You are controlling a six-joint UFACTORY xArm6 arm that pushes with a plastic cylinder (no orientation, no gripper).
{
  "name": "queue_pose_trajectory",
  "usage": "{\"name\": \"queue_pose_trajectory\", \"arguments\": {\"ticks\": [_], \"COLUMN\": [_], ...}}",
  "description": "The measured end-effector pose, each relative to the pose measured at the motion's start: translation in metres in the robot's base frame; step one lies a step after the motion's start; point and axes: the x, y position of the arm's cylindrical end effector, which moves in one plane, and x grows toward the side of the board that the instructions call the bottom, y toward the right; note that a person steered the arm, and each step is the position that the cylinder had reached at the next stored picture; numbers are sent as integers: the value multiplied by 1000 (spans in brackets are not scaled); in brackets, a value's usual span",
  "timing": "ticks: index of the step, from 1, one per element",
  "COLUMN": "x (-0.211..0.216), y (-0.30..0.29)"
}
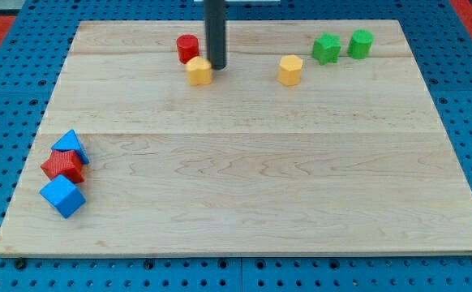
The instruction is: Push the yellow heart into the blue triangle
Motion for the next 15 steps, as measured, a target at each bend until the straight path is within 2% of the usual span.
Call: {"name": "queue_pose_trajectory", "arguments": {"ticks": [1, 2, 3, 4, 5, 6, 7, 8, 9, 10, 11, 12, 13, 14, 15], "x": [62, 52, 2, 21, 63, 76, 95, 49, 37, 81, 79, 45, 93, 101, 46], "y": [-112, -84, -128, -178, -133, -88, -134, -138, -179, -201, -172, -150, -135, -154, -79]}}
